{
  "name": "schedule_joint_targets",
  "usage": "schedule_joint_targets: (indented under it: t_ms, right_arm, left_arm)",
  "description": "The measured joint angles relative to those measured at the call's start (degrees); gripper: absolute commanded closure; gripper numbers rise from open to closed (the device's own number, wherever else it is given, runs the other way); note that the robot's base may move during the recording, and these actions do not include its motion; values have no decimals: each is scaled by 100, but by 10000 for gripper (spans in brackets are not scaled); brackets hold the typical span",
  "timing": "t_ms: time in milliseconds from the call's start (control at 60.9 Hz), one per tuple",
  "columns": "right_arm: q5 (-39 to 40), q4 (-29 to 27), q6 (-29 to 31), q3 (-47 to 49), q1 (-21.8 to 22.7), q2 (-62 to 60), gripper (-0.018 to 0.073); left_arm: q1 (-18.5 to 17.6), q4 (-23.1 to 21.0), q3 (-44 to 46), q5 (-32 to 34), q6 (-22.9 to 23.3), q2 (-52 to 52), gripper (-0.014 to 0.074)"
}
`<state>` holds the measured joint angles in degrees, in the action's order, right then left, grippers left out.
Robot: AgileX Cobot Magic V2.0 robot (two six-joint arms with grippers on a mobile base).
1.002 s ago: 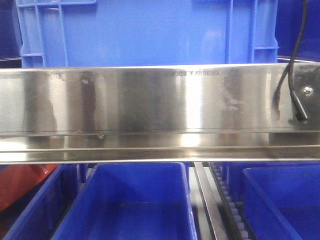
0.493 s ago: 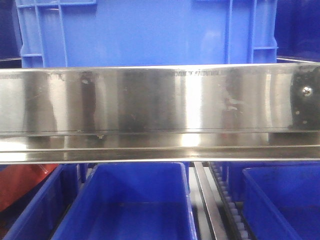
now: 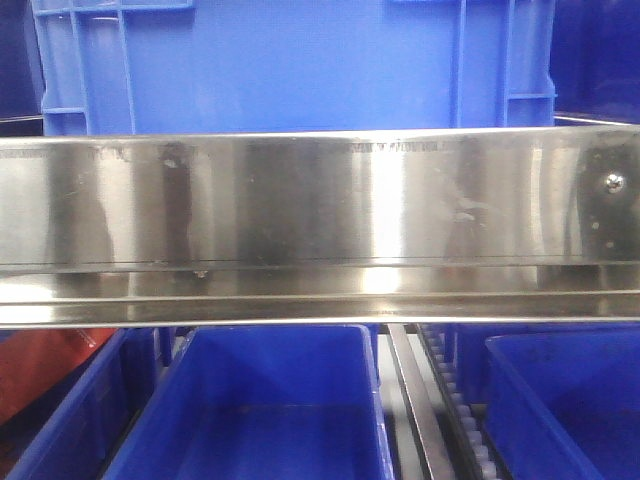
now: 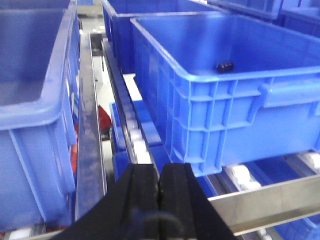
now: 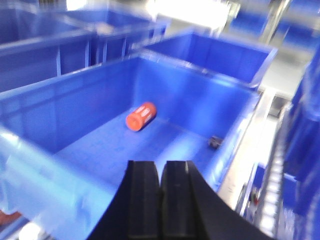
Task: Place cylindrical capacitor in blue bin on shelf
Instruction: 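Lower the right gripper over the blue bin and release the capacitor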
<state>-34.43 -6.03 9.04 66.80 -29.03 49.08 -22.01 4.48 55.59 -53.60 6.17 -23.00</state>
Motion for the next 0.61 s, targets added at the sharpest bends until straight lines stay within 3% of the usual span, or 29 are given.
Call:
schedule_joint_targets:
  t_ms: [378, 608]
  right_arm:
    - [1221, 0, 0, -2837, 0, -2240, 721]
    - [1695, 9, 0, -3486, 0, -2713, 721]
  left_arm:
    - [0, 64, 0, 33, 0, 0, 707]
    - [0, 67, 0, 33, 0, 0, 707]
